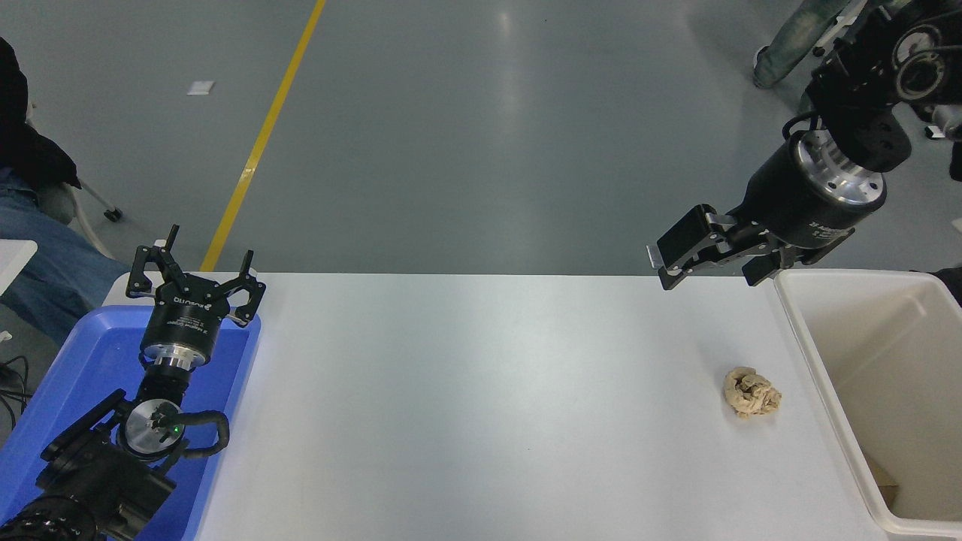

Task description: Pick up paper ball place in dustbin

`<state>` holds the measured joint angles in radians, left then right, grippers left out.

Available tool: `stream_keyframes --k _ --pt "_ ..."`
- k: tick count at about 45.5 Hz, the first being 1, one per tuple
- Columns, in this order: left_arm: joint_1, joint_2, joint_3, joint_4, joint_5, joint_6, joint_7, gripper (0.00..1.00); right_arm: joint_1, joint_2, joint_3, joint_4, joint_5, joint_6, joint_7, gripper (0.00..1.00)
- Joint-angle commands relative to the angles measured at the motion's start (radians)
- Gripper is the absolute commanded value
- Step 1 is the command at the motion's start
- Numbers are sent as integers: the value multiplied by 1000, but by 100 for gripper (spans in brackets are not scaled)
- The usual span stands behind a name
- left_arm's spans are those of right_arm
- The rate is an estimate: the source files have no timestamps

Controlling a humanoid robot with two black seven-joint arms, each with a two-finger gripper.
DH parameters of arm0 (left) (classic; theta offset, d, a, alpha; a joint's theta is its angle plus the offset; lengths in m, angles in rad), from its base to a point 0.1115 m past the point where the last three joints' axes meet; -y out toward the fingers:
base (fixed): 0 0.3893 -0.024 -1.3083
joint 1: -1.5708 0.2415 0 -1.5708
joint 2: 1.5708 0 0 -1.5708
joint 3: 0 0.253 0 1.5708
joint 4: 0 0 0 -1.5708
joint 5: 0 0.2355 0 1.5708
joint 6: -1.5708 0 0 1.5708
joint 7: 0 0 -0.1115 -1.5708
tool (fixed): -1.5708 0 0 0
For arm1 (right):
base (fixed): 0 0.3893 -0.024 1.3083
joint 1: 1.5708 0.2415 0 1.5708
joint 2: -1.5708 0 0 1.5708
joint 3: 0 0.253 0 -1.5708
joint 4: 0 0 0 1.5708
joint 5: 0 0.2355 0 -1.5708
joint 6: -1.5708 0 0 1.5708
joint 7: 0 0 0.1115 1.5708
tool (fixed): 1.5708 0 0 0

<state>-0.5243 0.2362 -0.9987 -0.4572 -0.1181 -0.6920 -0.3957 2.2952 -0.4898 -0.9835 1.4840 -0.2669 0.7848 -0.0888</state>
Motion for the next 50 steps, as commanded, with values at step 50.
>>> stream_keyframes --k 50 --pt "1 -2 -6 0 0 -1 0 100 -549 -135 106 -289 -434 -120 -6 100"
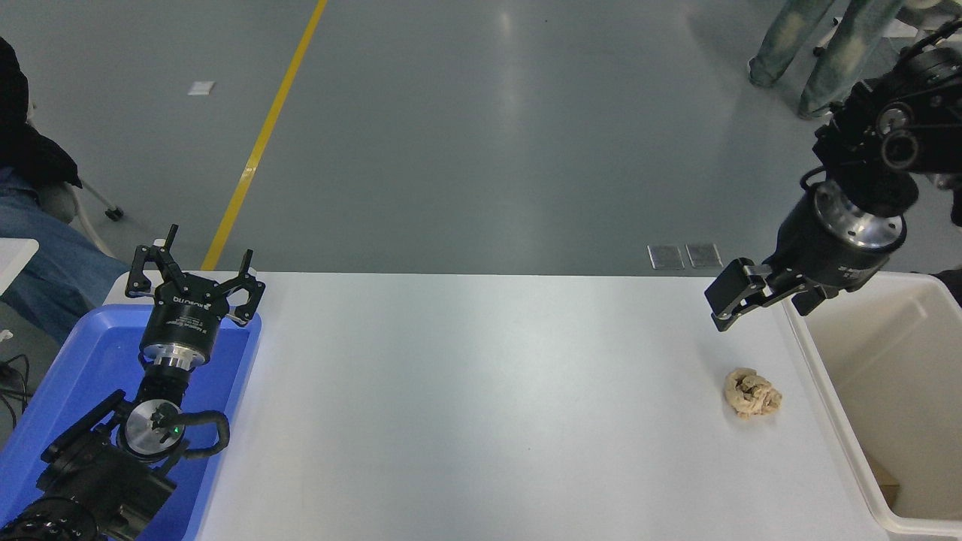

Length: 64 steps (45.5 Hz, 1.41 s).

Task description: Pick up paper ball place in dustbin

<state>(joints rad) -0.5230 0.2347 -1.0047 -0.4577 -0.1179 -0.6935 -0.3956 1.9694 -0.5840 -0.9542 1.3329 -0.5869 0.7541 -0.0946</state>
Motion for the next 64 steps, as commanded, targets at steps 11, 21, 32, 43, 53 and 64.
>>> stream_keyframes --k 11,21,32,43,53,64 --pt "0 0 1 -1 0 0 0 100 -490 -20 204 -359 -183 -180 1 100" --pt "0 0 1 -1 0 0 0 100 -690 61 302 -475 -183 -272 0 100" --pt "0 0 1 -1 0 0 0 100 -797 153 353 -618 -183 -360 -2 100" --pt "0 0 3 -1 0 0 0 100 -848 188 361 -661 -180 -372 -2 100" --pt "0 0 3 -1 0 0 0 100 -883 210 361 -687 -183 -410 -2 100" --pt "0 0 3 1 0 0 0 100 -908 234 361 -710 -183 -432 0 89"
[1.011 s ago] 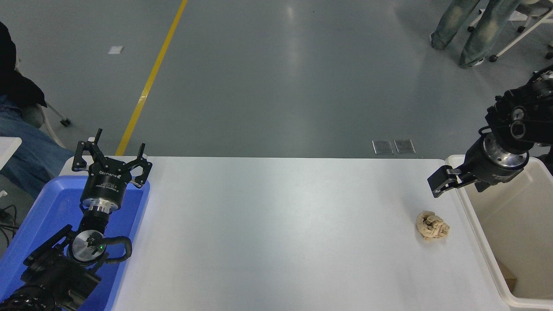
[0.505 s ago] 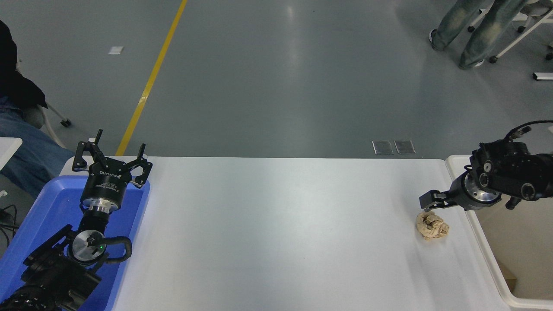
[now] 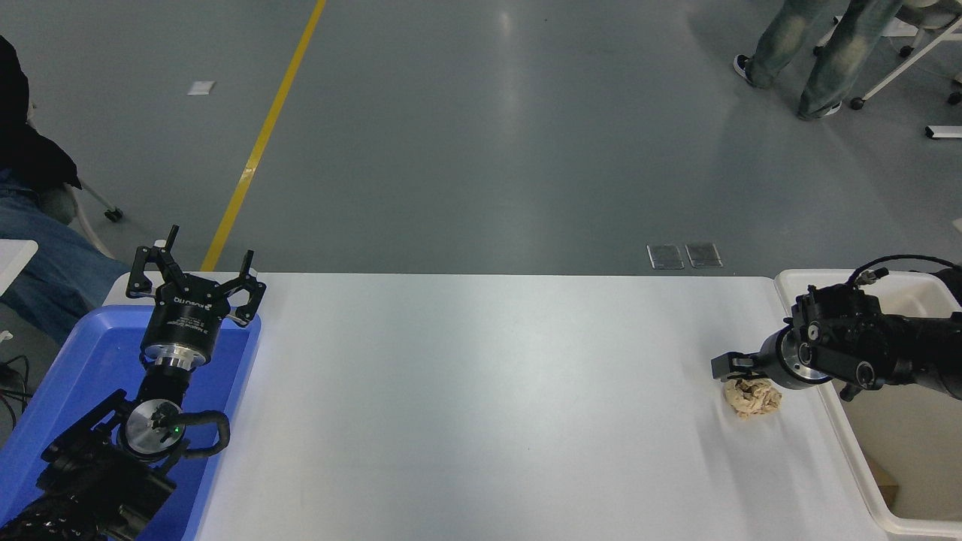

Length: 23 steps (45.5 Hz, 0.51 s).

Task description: Pick up paper ball place in dustbin

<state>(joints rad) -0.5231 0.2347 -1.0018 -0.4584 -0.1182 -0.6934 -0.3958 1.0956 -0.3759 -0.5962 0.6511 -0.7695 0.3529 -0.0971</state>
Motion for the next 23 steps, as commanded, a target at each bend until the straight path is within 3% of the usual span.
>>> stream_keyframes --k 1,7,11,15,23 --pt "0 0 0 0 0 0 0 100 -36 26 3 -28 -1 -31 2 80" --pt "0 0 0 0 0 0 0 100 -39 26 3 -28 -1 -34 8 46" --pt "0 0 0 0 0 0 0 100 -37 26 3 -27 -1 -32 8 34" --pt "0 0 0 0 0 0 0 100 -33 25 1 -24 1 -22 10 0" --pt "0 0 0 1 0 0 0 100 22 11 -20 10 -1 4 23 0"
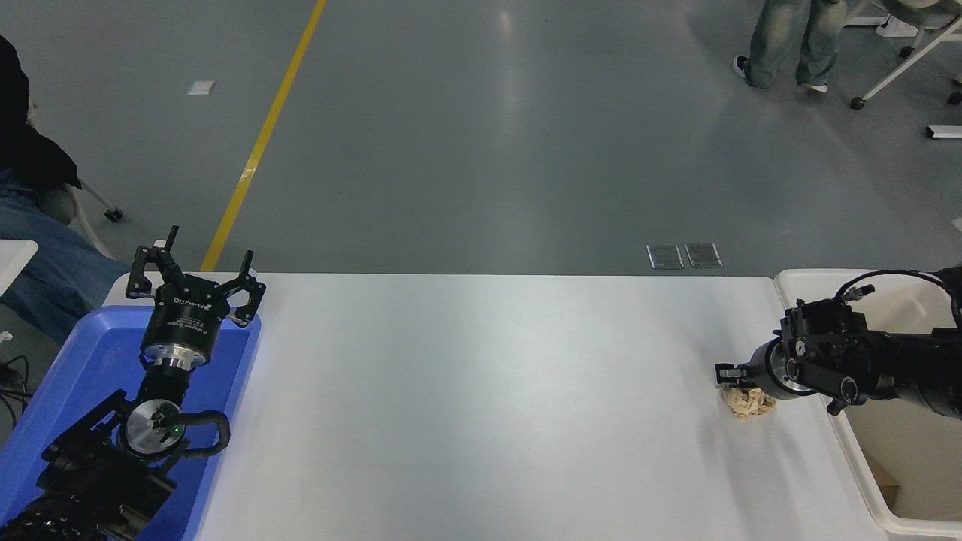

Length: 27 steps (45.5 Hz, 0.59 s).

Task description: Pick up paper ball place in dustbin

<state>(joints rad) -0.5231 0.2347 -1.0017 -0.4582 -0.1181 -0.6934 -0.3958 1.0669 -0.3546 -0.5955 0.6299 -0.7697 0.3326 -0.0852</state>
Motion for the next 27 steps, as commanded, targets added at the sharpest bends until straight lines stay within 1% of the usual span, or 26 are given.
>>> stream_keyframes --k 1,5,15,20,27 --pt "0 0 0 0 0 0 0 100 73 -17 -30 46 0 39 16 0" --pt "0 0 0 0 0 0 0 100 191 -87 -73 143 4 98 28 0" --pt "-2 0 2 0 0 -1 2 100 586 -286 -141 439 10 296 28 0" --pt "0 2 2 0 0 -1 0 100 786 -323 -188 546 18 390 28 0" --pt "-2 2 2 0 0 -1 2 100 994 -322 -257 614 72 453 28 0"
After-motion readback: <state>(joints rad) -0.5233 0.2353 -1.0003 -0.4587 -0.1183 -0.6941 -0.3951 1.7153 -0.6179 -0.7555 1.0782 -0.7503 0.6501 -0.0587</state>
